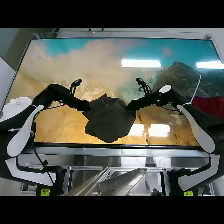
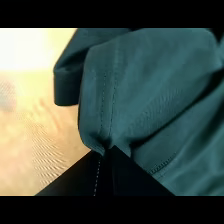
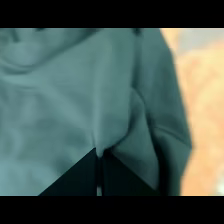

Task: Fold the shirts.

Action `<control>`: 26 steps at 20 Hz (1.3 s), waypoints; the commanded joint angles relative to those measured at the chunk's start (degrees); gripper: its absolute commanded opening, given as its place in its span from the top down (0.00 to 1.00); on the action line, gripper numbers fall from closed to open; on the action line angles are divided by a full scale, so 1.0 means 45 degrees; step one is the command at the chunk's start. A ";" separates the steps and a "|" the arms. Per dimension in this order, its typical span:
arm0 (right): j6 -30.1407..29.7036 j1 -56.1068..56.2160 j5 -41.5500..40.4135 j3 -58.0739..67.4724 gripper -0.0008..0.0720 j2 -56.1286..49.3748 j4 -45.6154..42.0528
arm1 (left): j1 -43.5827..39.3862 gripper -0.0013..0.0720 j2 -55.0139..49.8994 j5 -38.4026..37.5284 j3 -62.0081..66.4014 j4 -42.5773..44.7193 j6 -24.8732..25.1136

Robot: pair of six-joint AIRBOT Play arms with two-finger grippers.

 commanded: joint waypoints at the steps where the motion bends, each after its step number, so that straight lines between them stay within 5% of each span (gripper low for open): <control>1: 0.0015 -0.0189 0.1855 0.0981 0.96 0.0884 0.1054 | 0.0379 0.96 0.1885 0.0262 0.0034 -0.0121 -0.0272; 8: 0.0199 -0.1005 0.2030 0.2550 0.96 0.5965 0.1477 | 0.0452 0.96 0.6441 0.0559 0.1904 -0.0068 -0.1185; 16: 0.0826 -0.2924 0.1870 0.2545 0.96 0.9908 -0.0019 | 0.0457 0.96 0.8835 0.1603 0.2895 0.1472 -0.2497; 26: 0.2701 -0.3337 0.2006 0.1268 0.96 0.7004 -0.2501 | 0.0442 0.96 0.8223 0.0418 -0.1661 0.1957 -0.2569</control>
